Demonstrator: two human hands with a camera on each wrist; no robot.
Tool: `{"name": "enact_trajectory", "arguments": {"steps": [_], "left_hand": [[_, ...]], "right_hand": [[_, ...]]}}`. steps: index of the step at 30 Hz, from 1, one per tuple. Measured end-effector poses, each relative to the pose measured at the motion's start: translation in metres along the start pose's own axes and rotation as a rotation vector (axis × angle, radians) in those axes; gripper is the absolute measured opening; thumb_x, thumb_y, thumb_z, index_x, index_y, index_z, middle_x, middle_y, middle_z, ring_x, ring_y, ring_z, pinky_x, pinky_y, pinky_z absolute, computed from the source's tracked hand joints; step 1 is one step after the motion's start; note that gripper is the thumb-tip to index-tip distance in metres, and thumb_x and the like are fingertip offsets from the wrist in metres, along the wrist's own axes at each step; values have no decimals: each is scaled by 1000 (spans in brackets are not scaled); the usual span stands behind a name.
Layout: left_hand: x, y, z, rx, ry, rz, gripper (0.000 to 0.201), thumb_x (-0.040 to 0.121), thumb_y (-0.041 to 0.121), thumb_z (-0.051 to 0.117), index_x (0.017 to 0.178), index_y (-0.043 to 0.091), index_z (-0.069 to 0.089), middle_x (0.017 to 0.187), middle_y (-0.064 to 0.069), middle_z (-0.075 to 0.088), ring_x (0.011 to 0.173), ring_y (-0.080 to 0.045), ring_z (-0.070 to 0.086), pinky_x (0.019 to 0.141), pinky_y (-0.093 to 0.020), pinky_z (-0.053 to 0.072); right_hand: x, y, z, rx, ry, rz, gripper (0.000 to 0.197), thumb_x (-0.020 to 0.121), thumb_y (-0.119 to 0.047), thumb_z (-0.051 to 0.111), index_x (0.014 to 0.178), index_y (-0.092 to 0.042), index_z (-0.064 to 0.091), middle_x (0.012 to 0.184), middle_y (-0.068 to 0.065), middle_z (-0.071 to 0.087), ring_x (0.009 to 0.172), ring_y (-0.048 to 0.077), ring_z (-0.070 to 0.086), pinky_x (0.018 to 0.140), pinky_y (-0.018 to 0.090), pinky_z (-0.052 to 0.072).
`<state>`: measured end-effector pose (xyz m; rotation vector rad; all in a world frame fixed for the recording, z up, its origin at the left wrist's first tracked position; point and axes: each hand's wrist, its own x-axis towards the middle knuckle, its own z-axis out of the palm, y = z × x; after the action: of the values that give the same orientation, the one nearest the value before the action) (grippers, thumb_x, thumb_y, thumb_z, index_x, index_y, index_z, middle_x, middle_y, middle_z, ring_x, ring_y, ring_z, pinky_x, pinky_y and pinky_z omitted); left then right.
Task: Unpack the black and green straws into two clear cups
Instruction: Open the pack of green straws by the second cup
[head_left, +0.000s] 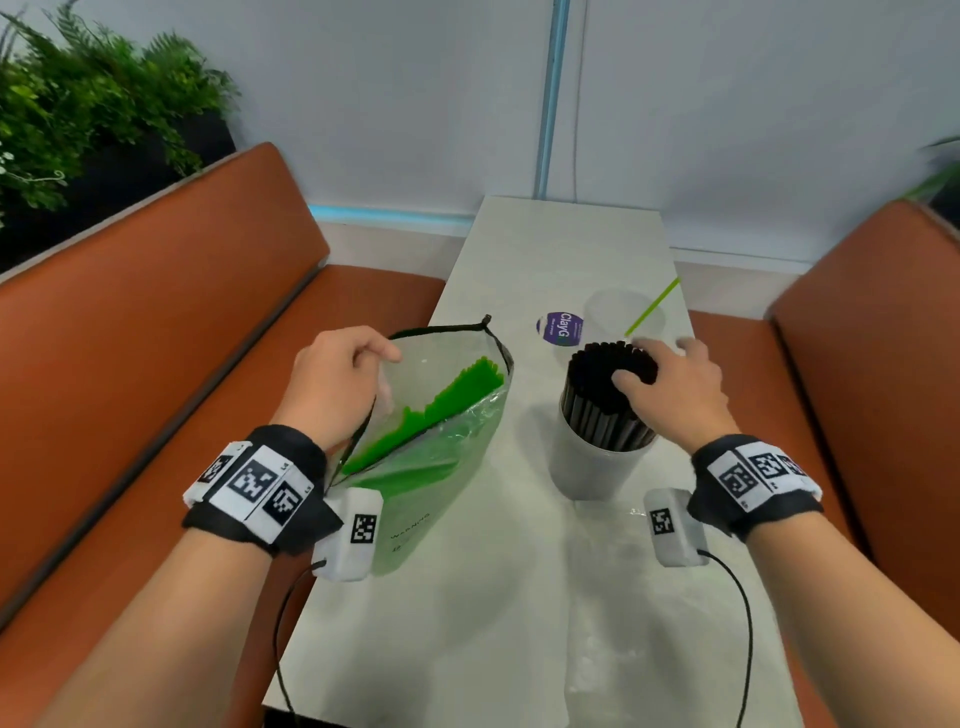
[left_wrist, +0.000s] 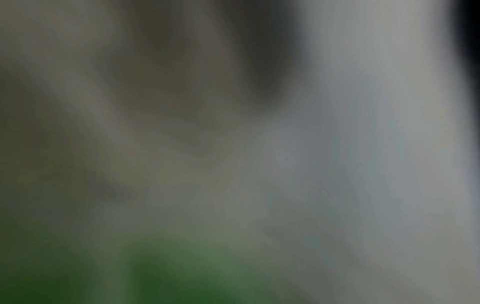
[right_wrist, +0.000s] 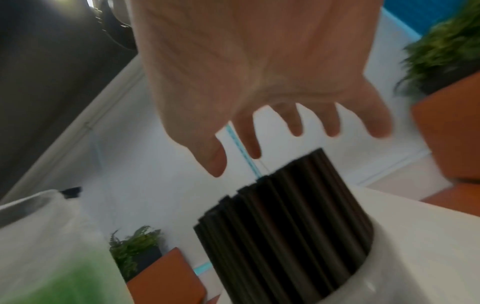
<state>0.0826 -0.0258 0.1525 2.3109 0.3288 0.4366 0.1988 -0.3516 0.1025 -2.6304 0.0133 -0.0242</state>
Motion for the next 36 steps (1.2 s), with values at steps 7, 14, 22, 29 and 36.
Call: {"name": "enact_trajectory", "arguments": {"steps": [7,14,22,29,36], "left_hand": [[-8,1,16,-158,-5,-11,42,95,7,42,81,30,73,55,11,57,37,-5,35,40,-14,26],[-19,7,25,-138,-86,7,42,94,12,39,79,31,74,44,8,43,36,-8,29,36,-15,20],[-20,11,53,-147,-222,-42,42,98,11,35,99,27,74,34,12,38,32,-8,27,36,-13,20],[-23,11,82,-158,-350,-88,41,99,9,35,112,23,71,36,14,43,34,-6,28,40,-15,30],[-31,5,109,-163,-461,-130,39,100,7,37,117,21,69,37,14,43,34,-4,29,37,-12,25]], "right_hand": [[9,0,40,277,-161,117,69,89,-45,50,152,-34,23,153,11,16,121,40,48,96,52,50],[30,-53,71,311,-248,11,74,88,-46,52,153,-33,20,151,20,20,121,42,51,100,51,47],[35,-63,81,537,-224,-92,68,91,-39,57,151,-30,28,144,9,47,125,27,50,100,48,48],[72,15,63,380,-185,205,69,87,-18,54,149,-37,29,140,10,46,108,33,56,74,46,60],[113,43,56,222,-263,255,80,87,-16,50,151,-47,13,122,10,55,94,31,59,73,49,60]]}}
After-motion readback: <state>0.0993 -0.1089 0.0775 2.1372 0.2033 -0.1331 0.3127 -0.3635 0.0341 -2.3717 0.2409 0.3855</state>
